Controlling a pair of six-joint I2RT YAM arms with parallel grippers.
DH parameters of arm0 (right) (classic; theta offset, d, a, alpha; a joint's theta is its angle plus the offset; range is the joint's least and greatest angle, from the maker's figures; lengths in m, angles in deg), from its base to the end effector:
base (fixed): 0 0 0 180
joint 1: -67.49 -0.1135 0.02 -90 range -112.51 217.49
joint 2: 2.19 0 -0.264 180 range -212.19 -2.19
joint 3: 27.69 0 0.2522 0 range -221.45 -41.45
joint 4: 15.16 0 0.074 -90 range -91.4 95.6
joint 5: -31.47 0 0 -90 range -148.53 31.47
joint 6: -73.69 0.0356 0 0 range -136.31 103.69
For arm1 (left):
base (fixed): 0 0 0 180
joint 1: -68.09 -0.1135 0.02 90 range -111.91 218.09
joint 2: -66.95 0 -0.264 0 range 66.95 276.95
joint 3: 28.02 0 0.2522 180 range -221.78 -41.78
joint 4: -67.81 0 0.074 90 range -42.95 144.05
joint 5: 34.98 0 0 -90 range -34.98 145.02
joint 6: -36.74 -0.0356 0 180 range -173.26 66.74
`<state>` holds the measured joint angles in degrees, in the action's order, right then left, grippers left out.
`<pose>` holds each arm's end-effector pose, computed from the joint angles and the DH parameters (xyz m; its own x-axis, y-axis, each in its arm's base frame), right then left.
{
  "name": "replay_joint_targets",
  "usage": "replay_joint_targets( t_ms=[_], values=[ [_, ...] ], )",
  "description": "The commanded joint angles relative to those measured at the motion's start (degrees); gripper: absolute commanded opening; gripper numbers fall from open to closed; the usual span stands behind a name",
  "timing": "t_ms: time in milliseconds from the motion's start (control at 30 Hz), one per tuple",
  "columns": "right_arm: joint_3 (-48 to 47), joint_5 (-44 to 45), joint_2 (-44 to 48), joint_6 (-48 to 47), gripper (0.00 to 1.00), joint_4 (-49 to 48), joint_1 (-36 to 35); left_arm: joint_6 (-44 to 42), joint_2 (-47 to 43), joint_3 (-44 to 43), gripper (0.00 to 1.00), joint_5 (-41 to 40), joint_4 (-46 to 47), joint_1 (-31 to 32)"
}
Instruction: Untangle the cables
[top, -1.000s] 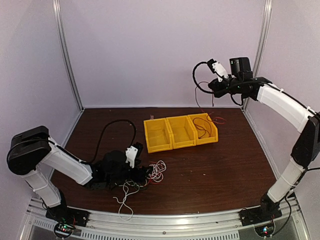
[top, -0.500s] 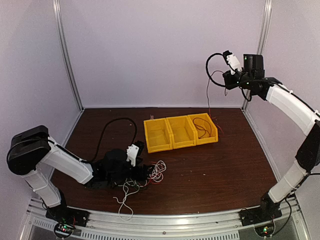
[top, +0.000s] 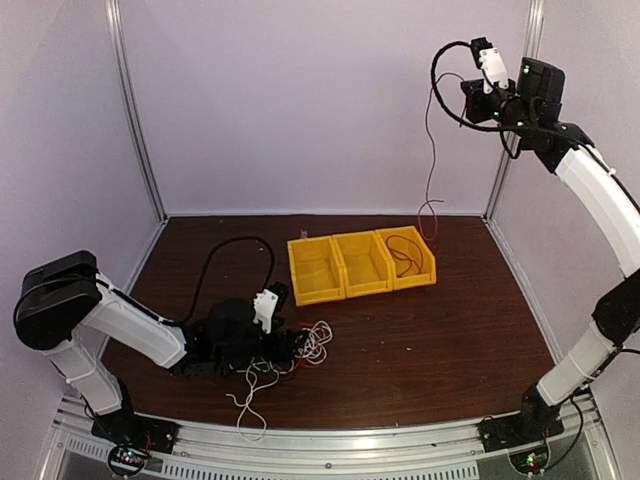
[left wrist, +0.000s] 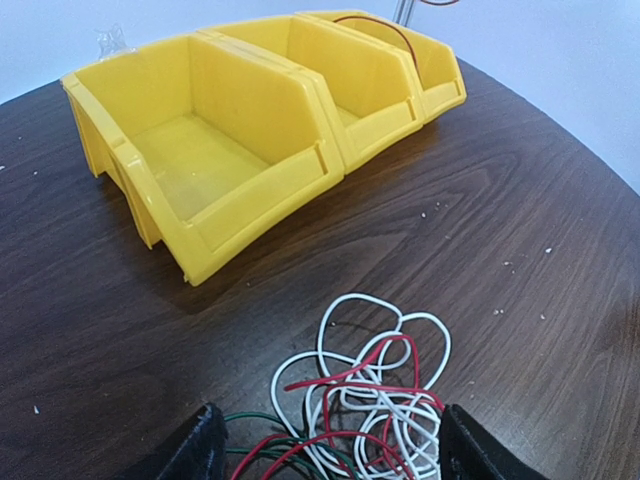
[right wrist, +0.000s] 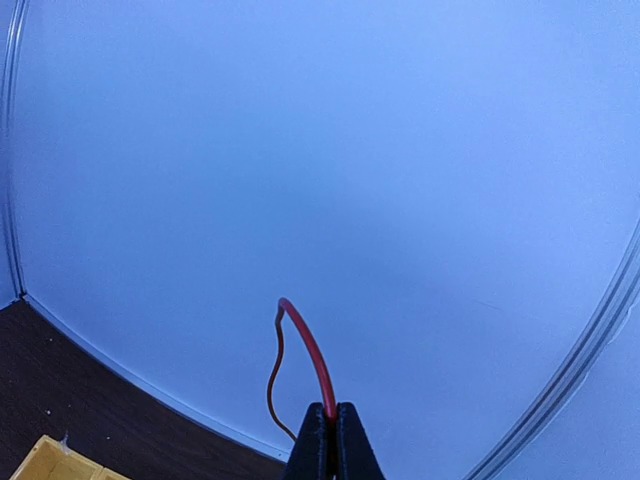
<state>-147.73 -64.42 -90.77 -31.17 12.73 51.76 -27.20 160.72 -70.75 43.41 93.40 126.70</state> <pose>0.3241 0.0951 0.5159 0.1524 -0.2221 -0.9630 -0.3406 0.9029 -0.2621 0.1594 -0.2474 0.1340 -0.5268 0.0372 -0.8492 0.5678 0.7588 -0.3190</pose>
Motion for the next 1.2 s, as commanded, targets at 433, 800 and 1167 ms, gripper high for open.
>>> replay_joint_targets(
  t_ms=[433,800,1167],
  values=[
    [11.34,-4.49,2.09,2.55,0.0,-2.8,-0.17,-0.01,0.71,-1.05,0.74,0.34,2.7,0.43],
    [23.88,-9.81,-1.51,4.57,0.0,-5.84,-0.18,0.37,0.62,-0.52,0.74,-0.07,3.03,0.41],
    [30.36,-16.26,-8.42,6.93,0.0,-7.06,-0.09,0.7,0.88,0.32,0.74,-0.33,3.61,0.4]
  ],
)
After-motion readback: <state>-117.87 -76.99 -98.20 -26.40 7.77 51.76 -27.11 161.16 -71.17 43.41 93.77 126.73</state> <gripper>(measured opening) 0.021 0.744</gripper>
